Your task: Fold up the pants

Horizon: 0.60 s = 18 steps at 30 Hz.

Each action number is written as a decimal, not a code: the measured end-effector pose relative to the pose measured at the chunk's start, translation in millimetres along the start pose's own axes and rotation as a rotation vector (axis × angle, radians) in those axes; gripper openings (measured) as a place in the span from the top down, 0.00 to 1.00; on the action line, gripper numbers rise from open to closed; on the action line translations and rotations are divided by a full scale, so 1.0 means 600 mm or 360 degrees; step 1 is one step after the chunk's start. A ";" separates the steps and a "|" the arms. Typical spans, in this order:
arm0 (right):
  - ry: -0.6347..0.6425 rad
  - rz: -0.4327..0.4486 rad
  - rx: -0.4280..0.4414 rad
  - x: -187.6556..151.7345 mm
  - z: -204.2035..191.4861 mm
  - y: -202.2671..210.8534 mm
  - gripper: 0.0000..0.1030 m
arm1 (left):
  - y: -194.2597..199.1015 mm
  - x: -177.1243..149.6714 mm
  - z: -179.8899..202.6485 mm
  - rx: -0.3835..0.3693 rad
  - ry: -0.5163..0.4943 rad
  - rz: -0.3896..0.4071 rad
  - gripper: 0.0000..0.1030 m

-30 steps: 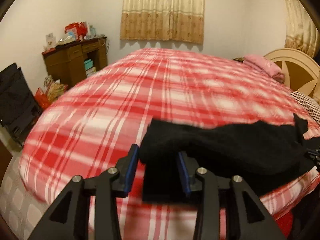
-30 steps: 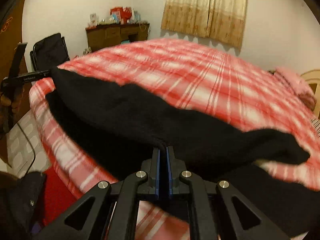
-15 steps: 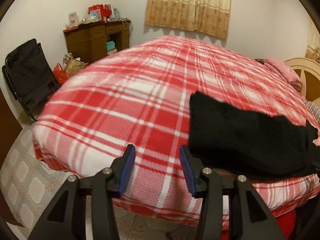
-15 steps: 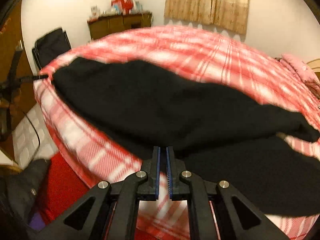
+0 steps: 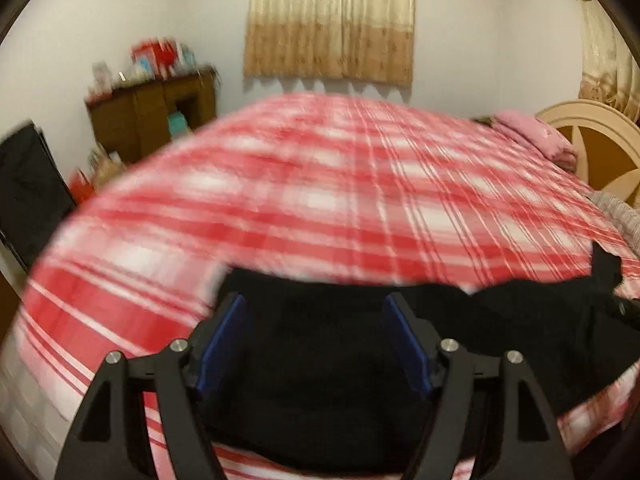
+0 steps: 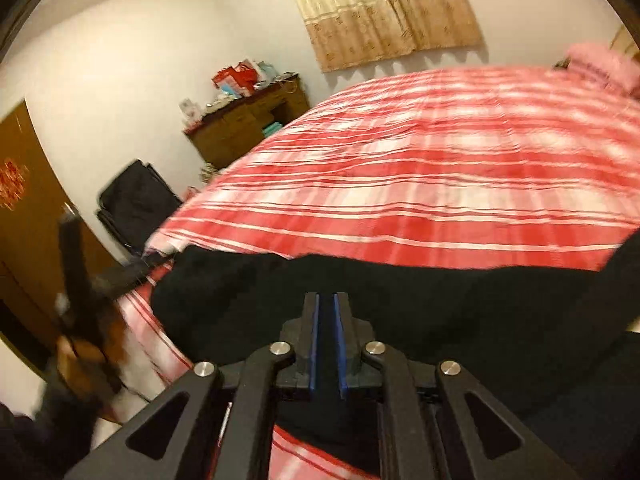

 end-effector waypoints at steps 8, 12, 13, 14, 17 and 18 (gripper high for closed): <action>0.0072 -0.0035 0.0265 0.095 -0.006 -0.059 0.18 | -0.012 -0.103 0.018 0.0147 -0.0181 -0.0082 0.28; 0.0143 -0.0173 0.0268 0.118 0.000 -0.124 0.18 | 0.004 -0.079 0.015 0.0046 -0.0054 -0.0094 0.28; 0.0155 -0.0215 0.0250 0.116 0.001 -0.140 0.18 | 0.008 -0.071 0.017 0.0009 -0.0011 -0.0078 0.28; 0.0168 -0.0266 0.0239 0.111 0.000 -0.156 0.18 | 0.011 -0.062 0.019 -0.0021 0.0031 -0.0059 0.28; 0.0190 -0.0377 0.0269 0.077 -0.012 -0.173 0.18 | -0.010 -0.060 0.038 -0.0056 0.0061 -0.0110 0.28; 0.0213 -0.0371 0.0241 0.065 -0.020 -0.169 0.18 | -0.021 -0.067 0.047 -0.0045 0.0037 -0.0139 0.28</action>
Point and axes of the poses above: each gripper's, at about its wrist camera, not at the fingertips, and y roughly against the way its jaws point, z to its right, x to its top, the point moved 6 cm from there along -y, roughly the way its jaws point, and after that the axes turned 9 degrees about -z, right-handed, at the moved point
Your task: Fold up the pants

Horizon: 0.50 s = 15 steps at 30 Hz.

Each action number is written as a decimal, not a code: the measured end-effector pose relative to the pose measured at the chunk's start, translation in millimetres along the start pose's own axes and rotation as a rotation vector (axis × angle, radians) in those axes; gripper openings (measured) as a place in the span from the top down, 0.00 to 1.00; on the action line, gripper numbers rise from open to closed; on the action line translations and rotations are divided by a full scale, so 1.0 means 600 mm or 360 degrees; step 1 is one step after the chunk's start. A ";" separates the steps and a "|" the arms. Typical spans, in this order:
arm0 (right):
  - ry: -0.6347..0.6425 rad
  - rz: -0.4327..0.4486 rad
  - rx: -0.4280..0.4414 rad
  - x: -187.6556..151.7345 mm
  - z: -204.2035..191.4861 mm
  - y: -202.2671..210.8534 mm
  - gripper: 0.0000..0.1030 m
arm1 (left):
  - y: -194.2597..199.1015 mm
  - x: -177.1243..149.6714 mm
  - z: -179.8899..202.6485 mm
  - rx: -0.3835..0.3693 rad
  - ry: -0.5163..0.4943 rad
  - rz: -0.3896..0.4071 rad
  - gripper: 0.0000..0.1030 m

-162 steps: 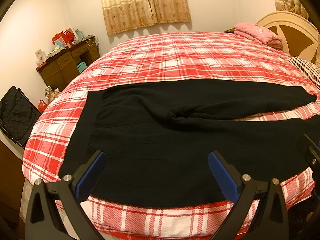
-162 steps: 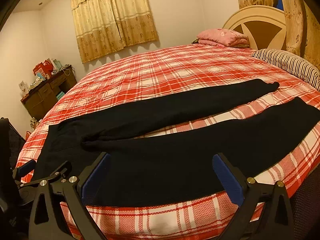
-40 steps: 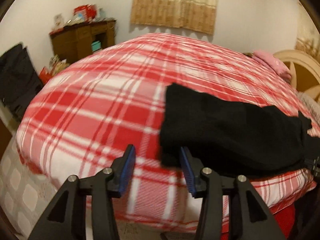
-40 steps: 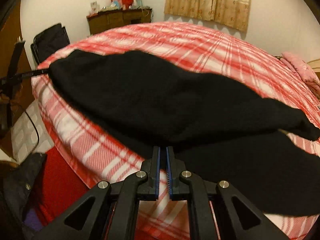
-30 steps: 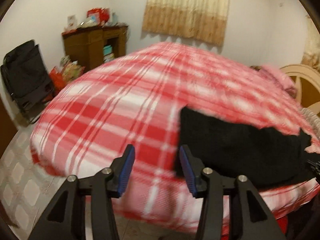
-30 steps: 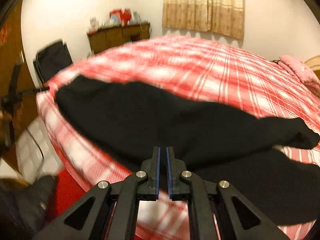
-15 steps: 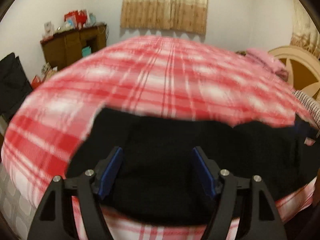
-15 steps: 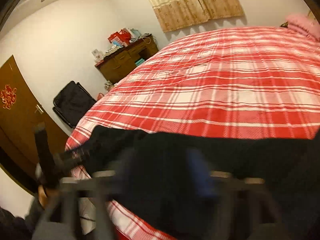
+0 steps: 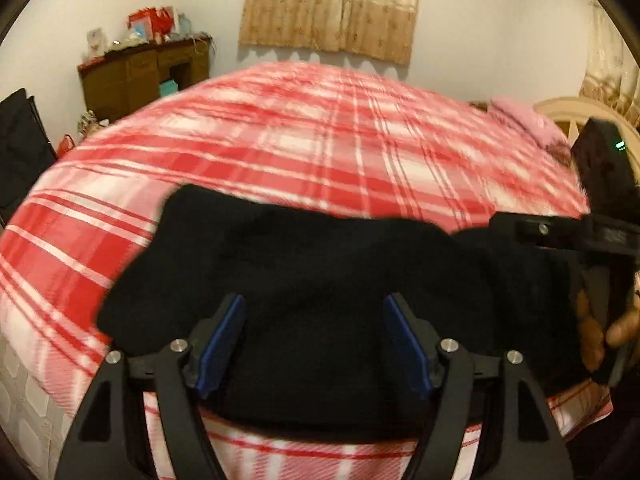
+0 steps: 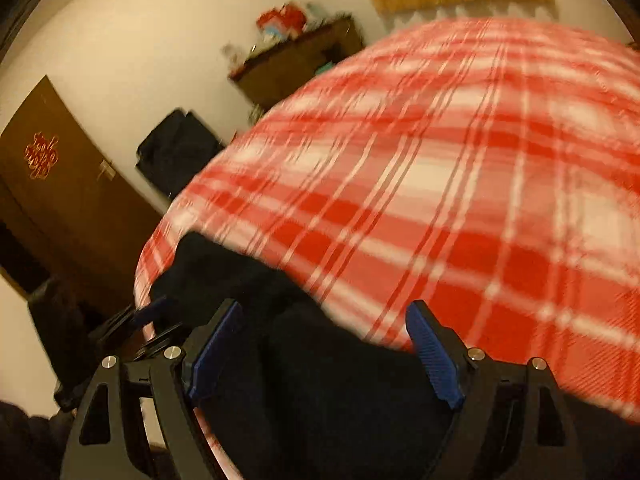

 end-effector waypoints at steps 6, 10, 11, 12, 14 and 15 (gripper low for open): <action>0.0086 0.0000 -0.0010 -0.067 -0.038 0.022 0.18 | -0.020 -0.015 0.011 0.0082 -0.0105 0.0013 0.24; 0.0057 -0.0111 0.0129 -0.080 -0.046 0.005 0.17 | -0.022 -0.014 0.016 0.0068 -0.0112 0.0005 0.17; 0.0057 -0.0101 0.0119 -0.074 -0.045 0.003 0.17 | -0.023 -0.014 0.017 0.0076 -0.0120 0.0005 0.16; 0.0047 -0.0071 0.0095 -0.063 -0.040 0.002 0.17 | -0.023 -0.016 0.019 0.0088 -0.0132 0.0007 0.16; -0.0023 0.0015 0.0087 -0.038 -0.028 0.000 0.17 | -0.025 -0.014 0.018 0.0092 -0.0138 0.0009 0.16; -0.0063 0.0028 0.0113 -0.029 -0.024 -0.005 0.17 | -0.025 -0.014 0.018 0.0089 -0.0138 0.0008 0.16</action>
Point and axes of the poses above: each gripper's, at about its wrist camera, not at the fingertips, and y roughly against the way its jaws point, z to its right, x to its top, the point moved 6 cm from there along -y, roughly the way its jaws point, and after that the axes turned 9 degrees about -z, right-handed, at the moved point
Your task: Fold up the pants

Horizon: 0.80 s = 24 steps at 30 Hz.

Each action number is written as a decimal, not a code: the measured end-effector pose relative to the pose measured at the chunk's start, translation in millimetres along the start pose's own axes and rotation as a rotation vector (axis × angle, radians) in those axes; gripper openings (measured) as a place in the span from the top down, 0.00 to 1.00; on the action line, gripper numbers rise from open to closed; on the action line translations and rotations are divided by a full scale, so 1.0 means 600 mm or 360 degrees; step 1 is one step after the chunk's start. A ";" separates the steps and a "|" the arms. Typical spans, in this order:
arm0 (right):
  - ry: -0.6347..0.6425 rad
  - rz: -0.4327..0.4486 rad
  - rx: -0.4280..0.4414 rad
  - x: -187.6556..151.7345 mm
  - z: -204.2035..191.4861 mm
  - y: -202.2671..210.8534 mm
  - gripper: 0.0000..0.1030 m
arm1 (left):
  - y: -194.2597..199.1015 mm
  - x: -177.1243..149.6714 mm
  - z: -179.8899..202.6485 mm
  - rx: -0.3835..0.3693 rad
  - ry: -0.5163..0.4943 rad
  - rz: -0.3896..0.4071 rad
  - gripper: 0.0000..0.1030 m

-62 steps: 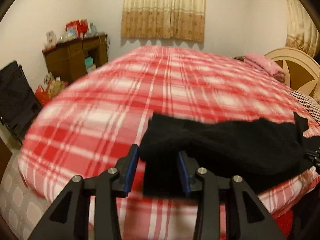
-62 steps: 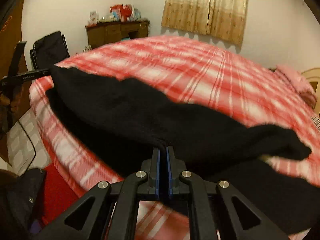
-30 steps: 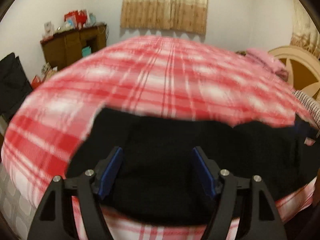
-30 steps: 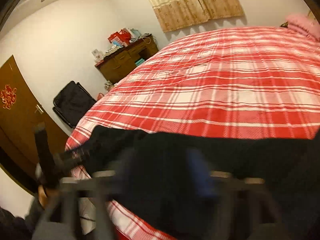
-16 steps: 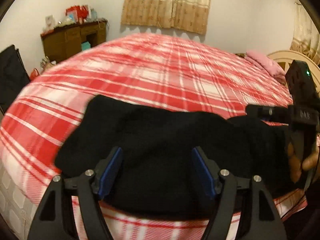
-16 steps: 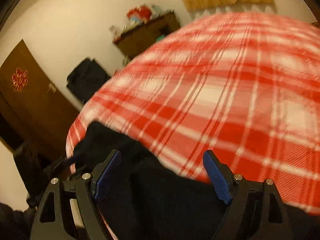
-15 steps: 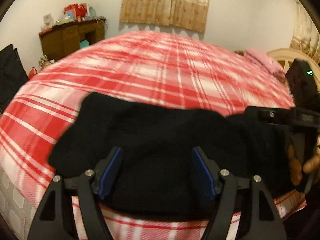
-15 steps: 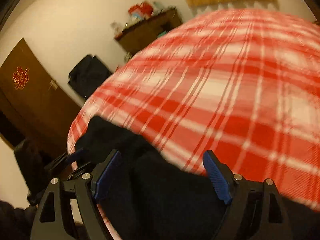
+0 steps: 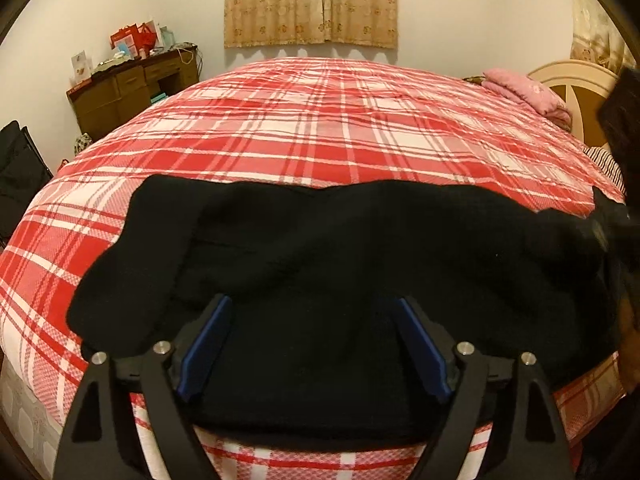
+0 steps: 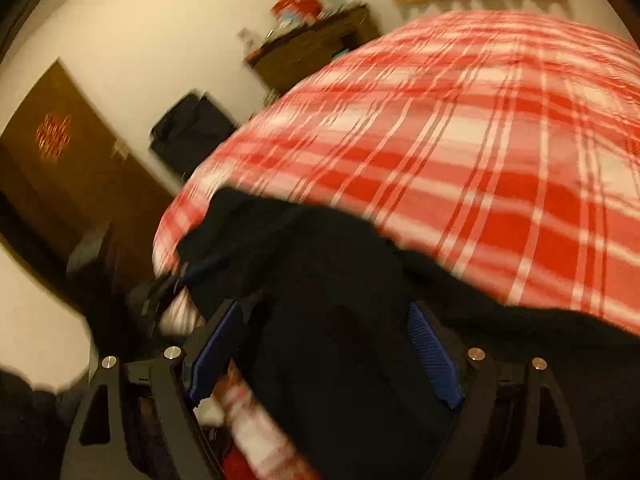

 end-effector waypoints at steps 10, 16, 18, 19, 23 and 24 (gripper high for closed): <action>0.0042 -0.0193 0.0214 0.004 -0.037 -0.051 0.16 | 0.000 -0.002 0.000 -0.0033 -0.0003 0.0008 0.14; -0.0110 -0.0110 0.0410 0.052 -0.031 -0.079 0.15 | -0.002 -0.004 0.004 -0.0004 -0.0027 0.0011 0.13; -0.0079 -0.0057 0.0327 0.064 -0.027 -0.080 0.15 | -0.002 -0.004 0.005 -0.0006 -0.0033 0.0009 0.13; -0.0066 -0.0011 0.0287 0.072 -0.020 -0.074 0.16 | -0.002 -0.005 0.005 -0.0010 -0.0032 0.0009 0.13; -0.0126 -0.0003 0.0381 0.083 0.004 -0.063 0.20 | -0.002 -0.006 0.005 -0.0023 -0.0038 0.0008 0.12; -0.0103 -0.0020 0.0362 0.083 0.004 -0.059 0.20 | -0.001 -0.006 0.006 -0.0022 -0.0039 0.0009 0.12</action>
Point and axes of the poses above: each gripper's, at about its wrist camera, not at the fingertips, and y roughly against the way its jaws point, z to its right, x to its top, the point moved 6 cm from there along -y, roughly the way its jaws point, and after that the axes turned 9 degrees about -z, right-handed, at the moved point
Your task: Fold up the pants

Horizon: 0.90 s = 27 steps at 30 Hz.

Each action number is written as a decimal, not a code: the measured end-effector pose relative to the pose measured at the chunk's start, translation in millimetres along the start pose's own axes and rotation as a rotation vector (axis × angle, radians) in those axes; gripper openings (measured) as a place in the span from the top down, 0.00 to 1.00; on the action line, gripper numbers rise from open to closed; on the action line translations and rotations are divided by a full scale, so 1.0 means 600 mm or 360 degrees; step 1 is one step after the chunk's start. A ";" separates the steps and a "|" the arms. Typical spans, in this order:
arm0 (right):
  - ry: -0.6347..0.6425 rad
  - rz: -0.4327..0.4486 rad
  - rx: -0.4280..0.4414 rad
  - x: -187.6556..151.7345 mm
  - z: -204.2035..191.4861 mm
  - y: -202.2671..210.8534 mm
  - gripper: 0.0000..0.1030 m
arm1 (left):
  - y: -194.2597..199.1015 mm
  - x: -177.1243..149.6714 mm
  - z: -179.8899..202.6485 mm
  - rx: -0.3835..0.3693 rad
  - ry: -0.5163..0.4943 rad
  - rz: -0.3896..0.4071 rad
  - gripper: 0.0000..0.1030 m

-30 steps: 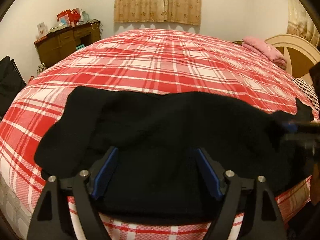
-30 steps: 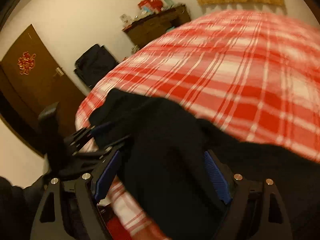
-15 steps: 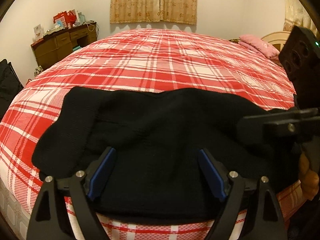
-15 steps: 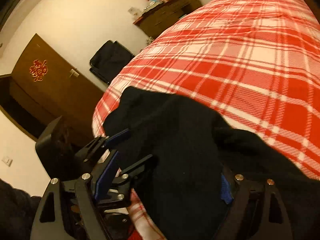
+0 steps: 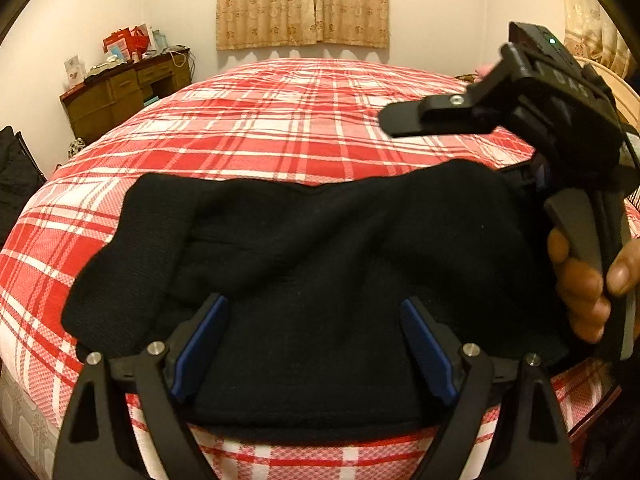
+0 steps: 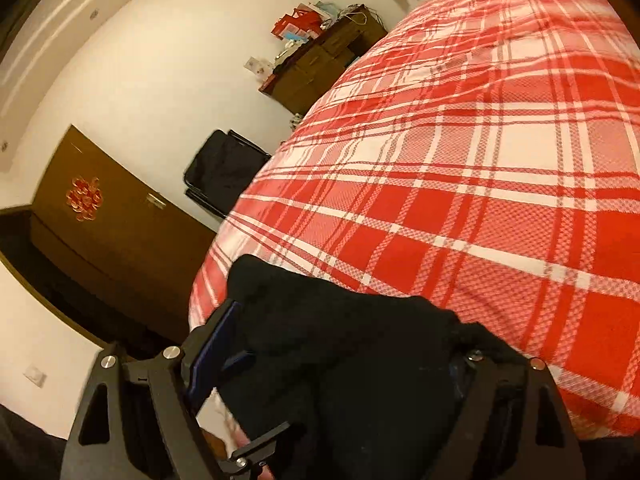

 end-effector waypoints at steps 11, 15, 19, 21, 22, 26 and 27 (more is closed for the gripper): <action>-0.0204 0.0294 -0.0576 -0.015 0.102 0.205 0.20 | 0.001 -0.003 0.003 -0.0003 -0.0035 0.0007 0.09; -0.0567 0.0646 -0.0977 -0.041 0.183 0.392 0.19 | -0.001 -0.001 0.009 0.0012 -0.0033 -0.0007 0.06; -0.0921 0.0713 -0.1554 -0.086 0.283 0.527 0.19 | -0.002 -0.001 0.012 0.0022 -0.0029 -0.0012 0.04; -0.1022 0.0642 -0.1740 -0.098 0.330 0.558 0.19 | -0.003 0.000 0.014 0.0027 -0.0030 -0.0014 0.03; -0.1068 0.0553 -0.1847 -0.102 0.356 0.567 0.19 | -0.005 0.001 0.013 0.0029 -0.0030 -0.0017 0.03; -0.1137 0.0296 -0.2008 -0.112 0.426 0.568 0.19 | -0.006 0.002 0.013 0.0037 -0.0025 -0.0034 0.02; -0.1163 0.0256 -0.2004 -0.117 0.438 0.563 0.19 | -0.006 0.002 0.013 0.0039 -0.0025 -0.0036 0.02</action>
Point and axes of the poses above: each gripper's, at about its wrist camera, not at the fingertips, and y roughly against the way its jaws point, z to its right, x to its top, the point moved 6 cm from there along -y, roughly the way its jaws point, and after that the axes turned 9 degrees about -z, right-handed, at the moved point
